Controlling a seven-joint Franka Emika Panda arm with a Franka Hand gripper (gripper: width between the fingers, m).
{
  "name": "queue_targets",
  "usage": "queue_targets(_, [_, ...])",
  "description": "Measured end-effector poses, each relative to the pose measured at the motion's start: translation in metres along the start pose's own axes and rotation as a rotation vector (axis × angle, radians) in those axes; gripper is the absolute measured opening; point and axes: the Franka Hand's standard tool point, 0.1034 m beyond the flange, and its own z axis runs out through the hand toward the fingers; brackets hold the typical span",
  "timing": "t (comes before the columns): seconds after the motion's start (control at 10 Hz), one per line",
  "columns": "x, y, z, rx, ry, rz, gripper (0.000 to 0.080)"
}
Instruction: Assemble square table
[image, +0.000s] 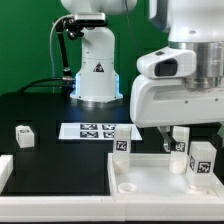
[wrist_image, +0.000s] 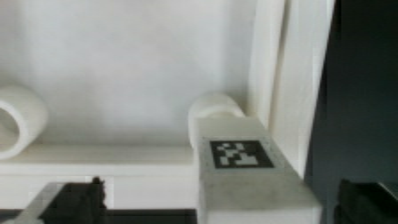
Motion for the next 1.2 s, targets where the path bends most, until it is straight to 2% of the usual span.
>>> queue_targets(0.1, [-0.002, -0.003, 0.001, -0.008, -0.092, 0.045, 0.0649])
queue_targets(0.2, [0.011, -0.009, -0.001, -0.011, -0.048, 0.050, 0.0649])
queue_targets(0.4, [0.012, -0.006, 0.001, -0.016, -0.039, 0.049, 0.0649])
queue_targets(0.6, [0.024, -0.009, 0.008, -0.019, 0.017, 0.050, 0.0649])
queue_targets(0.8, [0.026, -0.011, 0.010, -0.021, 0.035, 0.076, 0.0649])
queue_targets(0.9, [0.026, -0.010, 0.011, -0.021, 0.035, 0.093, 0.0537])
queue_targets(1.0, [0.026, -0.011, 0.011, -0.020, 0.035, 0.136, 0.0388])
queue_targets(1.1, [0.026, -0.010, 0.011, -0.018, 0.036, 0.216, 0.0388])
queue_targets(1.2, [0.026, -0.010, 0.011, -0.017, 0.036, 0.285, 0.0288])
